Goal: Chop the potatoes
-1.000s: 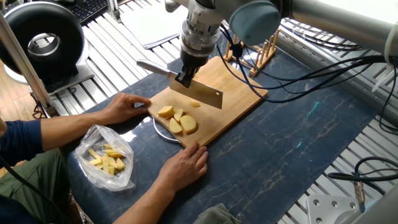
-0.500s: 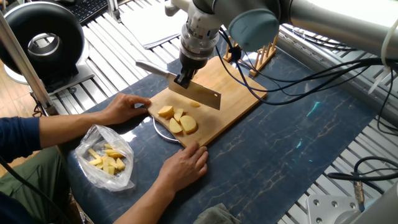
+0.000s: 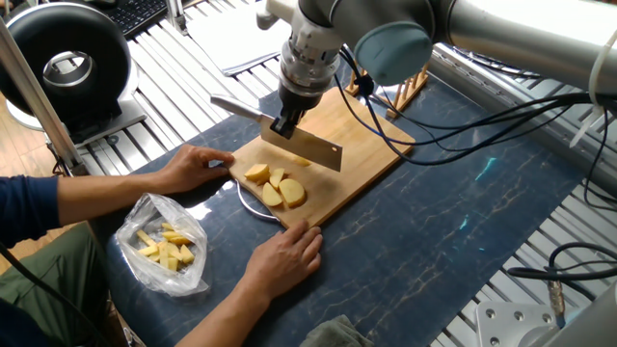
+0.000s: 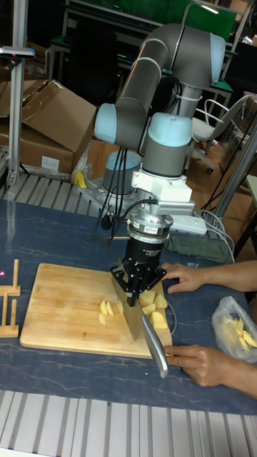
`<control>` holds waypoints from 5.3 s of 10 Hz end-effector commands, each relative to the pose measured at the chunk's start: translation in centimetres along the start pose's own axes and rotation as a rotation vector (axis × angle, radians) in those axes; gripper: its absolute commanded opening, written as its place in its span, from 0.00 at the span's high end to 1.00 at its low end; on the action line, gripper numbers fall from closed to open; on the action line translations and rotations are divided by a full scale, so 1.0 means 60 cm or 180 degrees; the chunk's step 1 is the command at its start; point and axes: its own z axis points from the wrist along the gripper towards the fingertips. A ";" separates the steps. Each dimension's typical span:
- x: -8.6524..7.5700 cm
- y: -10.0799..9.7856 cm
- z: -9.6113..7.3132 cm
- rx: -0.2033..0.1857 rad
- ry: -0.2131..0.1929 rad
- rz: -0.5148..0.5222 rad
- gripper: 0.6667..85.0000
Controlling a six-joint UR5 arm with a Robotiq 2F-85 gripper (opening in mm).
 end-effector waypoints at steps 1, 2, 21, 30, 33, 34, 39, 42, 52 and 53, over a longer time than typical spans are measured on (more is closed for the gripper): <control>-0.001 0.002 0.000 -0.0024 -0.0022 0.0030 1.00; -0.002 0.003 0.000 -0.0026 -0.0028 0.0031 1.00; 0.011 -0.033 -0.028 0.0027 -0.0042 -0.0243 1.00; -0.009 0.012 -0.023 -0.0040 -0.0033 -0.0014 1.00; -0.012 0.010 -0.009 -0.0031 -0.0082 -0.0036 1.00; -0.012 0.012 -0.004 -0.0025 -0.0100 -0.0021 1.00; -0.009 0.009 0.002 0.0002 -0.0116 -0.0021 1.00; -0.008 0.010 0.003 0.0003 -0.0121 -0.0026 1.00; -0.008 -0.004 0.023 -0.0010 -0.0252 -0.0077 1.00; -0.009 -0.006 0.021 -0.0006 -0.0250 -0.0083 1.00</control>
